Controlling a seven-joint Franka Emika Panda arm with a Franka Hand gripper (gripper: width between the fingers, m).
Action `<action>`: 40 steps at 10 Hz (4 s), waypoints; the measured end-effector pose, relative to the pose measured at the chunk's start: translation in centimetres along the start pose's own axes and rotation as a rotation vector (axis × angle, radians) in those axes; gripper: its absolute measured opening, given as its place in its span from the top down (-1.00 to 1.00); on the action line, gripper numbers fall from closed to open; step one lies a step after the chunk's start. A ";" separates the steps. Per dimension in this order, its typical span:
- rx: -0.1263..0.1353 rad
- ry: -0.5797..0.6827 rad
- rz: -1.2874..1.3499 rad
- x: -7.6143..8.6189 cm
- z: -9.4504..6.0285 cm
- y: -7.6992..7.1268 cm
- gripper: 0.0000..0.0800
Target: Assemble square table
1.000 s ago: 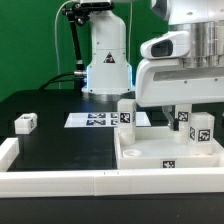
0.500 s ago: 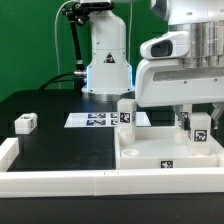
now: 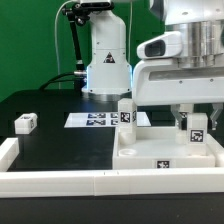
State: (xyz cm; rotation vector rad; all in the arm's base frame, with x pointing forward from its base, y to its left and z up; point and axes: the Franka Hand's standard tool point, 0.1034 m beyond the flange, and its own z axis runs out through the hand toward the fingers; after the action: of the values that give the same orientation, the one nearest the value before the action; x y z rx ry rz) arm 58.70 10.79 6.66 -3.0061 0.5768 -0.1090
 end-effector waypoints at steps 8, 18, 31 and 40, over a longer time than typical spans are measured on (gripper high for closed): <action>-0.010 0.028 0.268 0.4 -0.5 1.0 -0.22; 0.021 0.033 0.093 -1.2 -5.3 4.5 -0.62; -0.042 -0.023 -0.280 -0.4 -4.2 16.7 -0.62; -0.090 -0.004 -0.187 -0.8 -3.8 26.2 -0.62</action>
Offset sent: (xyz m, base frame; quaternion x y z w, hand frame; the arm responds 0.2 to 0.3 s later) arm -0.0031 0.0041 -0.0017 -0.0076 -0.0002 0.2114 0.9774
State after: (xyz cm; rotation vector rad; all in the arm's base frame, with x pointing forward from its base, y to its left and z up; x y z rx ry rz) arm 48.10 -13.41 8.00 -3.1415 0.3060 -0.0900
